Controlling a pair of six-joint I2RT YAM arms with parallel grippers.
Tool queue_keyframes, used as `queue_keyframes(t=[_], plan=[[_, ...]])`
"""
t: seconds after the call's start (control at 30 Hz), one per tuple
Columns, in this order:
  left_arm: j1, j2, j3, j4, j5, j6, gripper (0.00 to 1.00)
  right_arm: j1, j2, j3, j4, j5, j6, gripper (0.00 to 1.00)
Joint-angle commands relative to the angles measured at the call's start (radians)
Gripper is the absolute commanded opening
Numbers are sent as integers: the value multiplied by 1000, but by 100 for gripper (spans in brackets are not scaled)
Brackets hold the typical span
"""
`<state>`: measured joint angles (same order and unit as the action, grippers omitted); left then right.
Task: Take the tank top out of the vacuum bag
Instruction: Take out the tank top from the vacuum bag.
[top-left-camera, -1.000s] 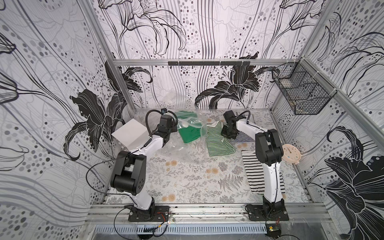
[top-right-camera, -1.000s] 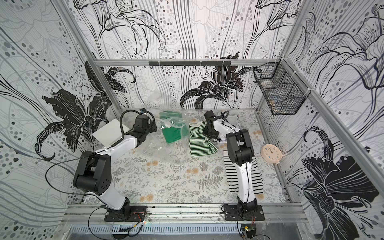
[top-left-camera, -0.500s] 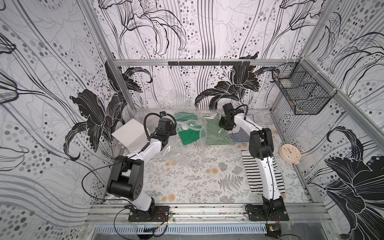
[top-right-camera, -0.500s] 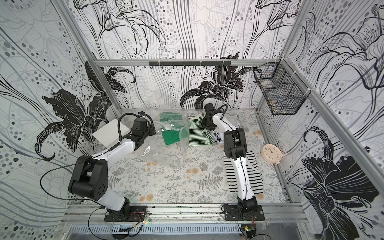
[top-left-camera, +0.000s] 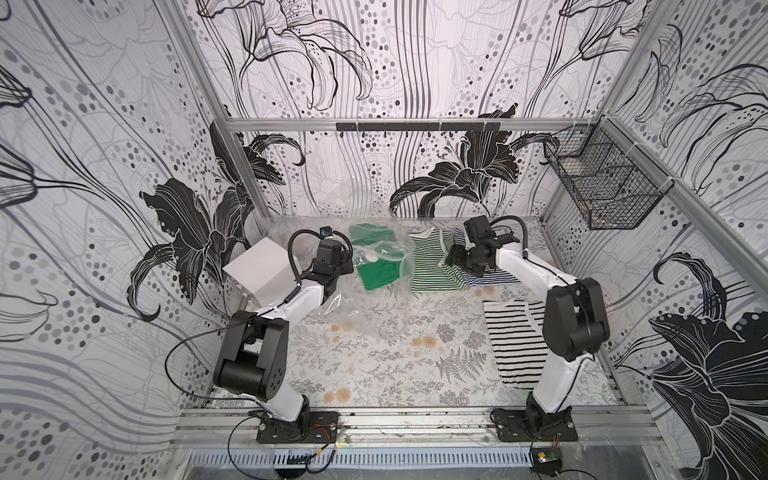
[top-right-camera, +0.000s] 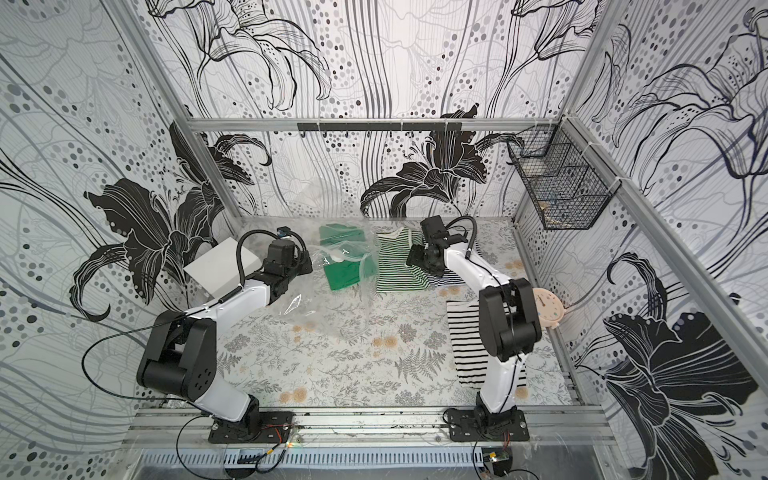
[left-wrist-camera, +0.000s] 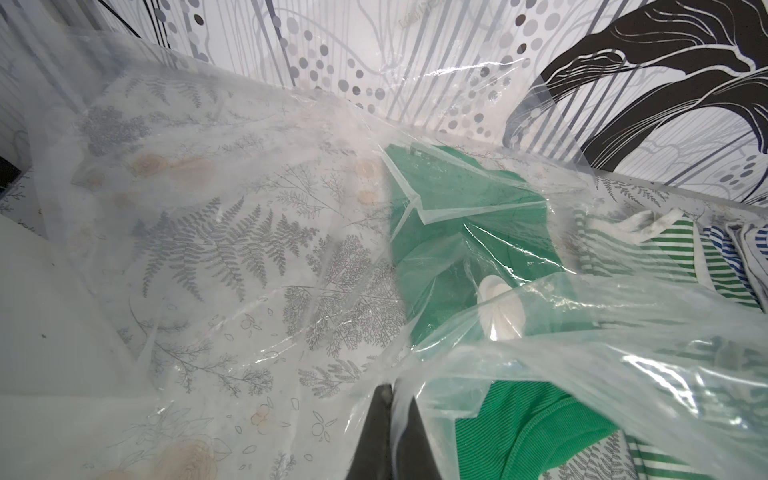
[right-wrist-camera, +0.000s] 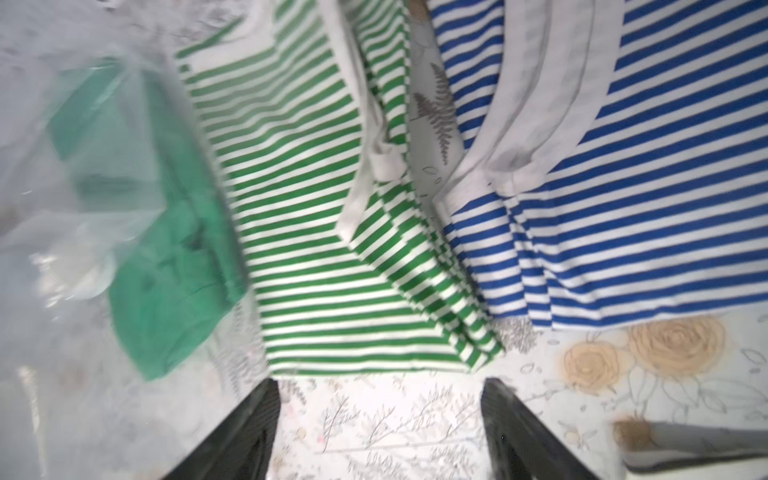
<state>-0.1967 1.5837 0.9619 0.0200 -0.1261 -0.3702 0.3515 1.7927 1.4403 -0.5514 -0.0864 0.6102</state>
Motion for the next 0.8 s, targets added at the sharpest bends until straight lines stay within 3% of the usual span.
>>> queue_keyframes(t=[0.0, 0.2, 0.33, 0.57, 0.77], plan=[[-20, 1, -13, 49, 36, -3, 0, 122, -96, -81, 64, 12, 43, 78], [-54, 34, 3, 43, 49, 4, 0, 375, -128, -115, 146, 38, 159, 75], [-70, 42, 28, 27, 52, 9, 0, 462, 2, -41, 166, -6, 163, 73], [-84, 23, 36, -16, 27, 6, 0, 485, 212, 100, 191, 38, 229, 68], [-86, -16, 26, -36, 34, -6, 0, 426, 382, 221, 209, 7, 293, 66]])
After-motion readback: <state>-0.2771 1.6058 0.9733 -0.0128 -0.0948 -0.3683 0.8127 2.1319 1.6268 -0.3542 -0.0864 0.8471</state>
